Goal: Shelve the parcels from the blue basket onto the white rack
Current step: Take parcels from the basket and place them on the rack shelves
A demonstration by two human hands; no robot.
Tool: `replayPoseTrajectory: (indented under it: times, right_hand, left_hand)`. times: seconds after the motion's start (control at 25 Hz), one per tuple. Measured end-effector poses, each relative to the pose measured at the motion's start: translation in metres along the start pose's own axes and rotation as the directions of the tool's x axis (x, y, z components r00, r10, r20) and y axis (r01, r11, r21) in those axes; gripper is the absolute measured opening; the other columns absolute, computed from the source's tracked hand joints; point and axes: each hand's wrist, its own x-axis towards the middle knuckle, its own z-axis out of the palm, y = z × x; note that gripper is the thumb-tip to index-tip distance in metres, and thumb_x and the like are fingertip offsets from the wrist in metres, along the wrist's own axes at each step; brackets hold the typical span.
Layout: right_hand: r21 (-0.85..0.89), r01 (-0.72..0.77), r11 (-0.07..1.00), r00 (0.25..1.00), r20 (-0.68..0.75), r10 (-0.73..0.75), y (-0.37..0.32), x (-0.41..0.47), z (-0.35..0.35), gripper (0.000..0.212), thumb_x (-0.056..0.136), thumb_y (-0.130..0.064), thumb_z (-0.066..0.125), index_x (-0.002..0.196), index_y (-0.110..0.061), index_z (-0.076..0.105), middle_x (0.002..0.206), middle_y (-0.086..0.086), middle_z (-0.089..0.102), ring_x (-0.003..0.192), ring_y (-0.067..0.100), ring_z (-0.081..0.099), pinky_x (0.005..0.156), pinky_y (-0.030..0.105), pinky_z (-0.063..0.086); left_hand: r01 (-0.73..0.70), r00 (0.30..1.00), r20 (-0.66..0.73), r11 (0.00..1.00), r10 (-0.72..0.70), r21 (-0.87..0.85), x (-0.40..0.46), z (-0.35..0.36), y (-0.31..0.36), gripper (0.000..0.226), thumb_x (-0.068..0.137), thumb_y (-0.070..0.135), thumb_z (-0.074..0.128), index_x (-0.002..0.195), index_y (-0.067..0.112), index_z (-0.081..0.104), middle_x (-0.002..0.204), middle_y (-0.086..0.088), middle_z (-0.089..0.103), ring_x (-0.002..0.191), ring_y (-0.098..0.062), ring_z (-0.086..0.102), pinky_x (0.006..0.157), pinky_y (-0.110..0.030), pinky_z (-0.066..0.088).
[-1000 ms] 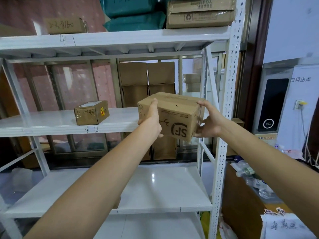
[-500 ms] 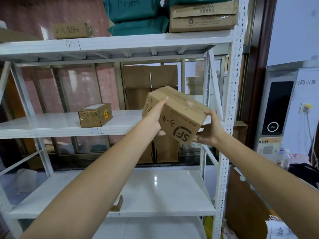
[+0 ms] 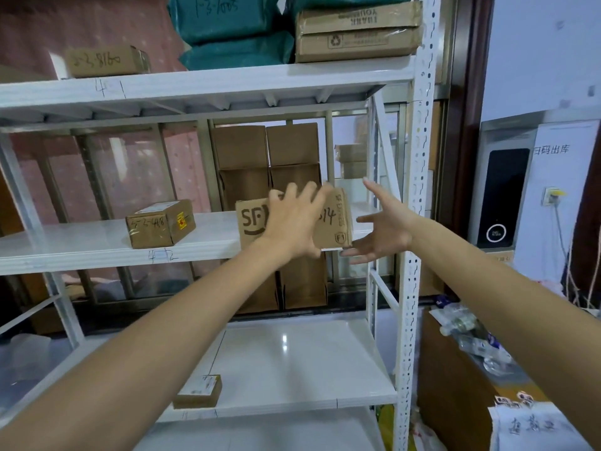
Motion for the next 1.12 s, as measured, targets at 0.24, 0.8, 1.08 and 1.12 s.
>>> replayPoseTrajectory:
  times: [0.24,0.8,1.08,1.12]
  right_hand:
    - [-0.048,0.057,0.997,0.991,-0.121,-0.063,0.002,0.013,0.010,0.085,0.048,-0.051,0.083,0.120,-0.020,0.053,0.129,0.017,0.055,0.106,0.039,0.059,0.083,0.051,0.054]
    - [-0.067,0.337,0.939,0.913,-0.221,-0.344,-0.066,0.083,-0.017,0.057,0.069,-0.066,0.063,0.104,-0.022,0.061,0.102,0.011,0.065,0.099,0.030,0.065,0.080,0.051,0.057]
    - [-0.226,0.307,0.924,0.897,-0.257,-0.361,-0.057,0.186,0.014,0.045,0.082,-0.060,0.052,0.101,-0.019,0.058,0.087,0.005,0.064,0.086,0.024,0.061,0.082,0.038,0.049]
    - [-0.229,0.288,0.930,0.899,-0.268,-0.345,-0.051,0.199,0.013,0.044,0.082,-0.059,0.051,0.100,-0.019,0.057,0.085,0.005,0.064,0.086,0.025,0.060,0.081,0.038,0.047]
  left_hand:
    - [-0.105,0.994,-0.031,0.989,0.109,0.101,0.002,0.014,0.019,0.123,0.052,0.071,0.073,0.147,0.026,0.008,0.147,-0.011,0.031,0.124,-0.033,0.039,0.104,-0.053,0.033]
    - [0.451,0.716,0.538,-0.295,-0.445,-0.843,0.067,0.060,-0.064,0.043,0.090,0.065,0.039,0.085,0.033,0.067,0.070,0.014,0.075,0.074,-0.005,0.070,0.061,-0.024,0.053]
    - [0.582,0.598,0.667,-0.332,-0.445,-0.742,0.091,0.146,-0.116,0.073,0.084,0.072,0.040,0.132,0.018,0.052,0.124,-0.010,0.064,0.111,-0.025,0.062,0.097,-0.044,0.050]
    - [0.593,0.589,0.681,-0.339,-0.435,-0.730,0.088,0.160,-0.120,0.071,0.085,0.071,0.040,0.131,0.018,0.053,0.123,-0.009,0.064,0.108,-0.024,0.062,0.094,-0.043,0.052]
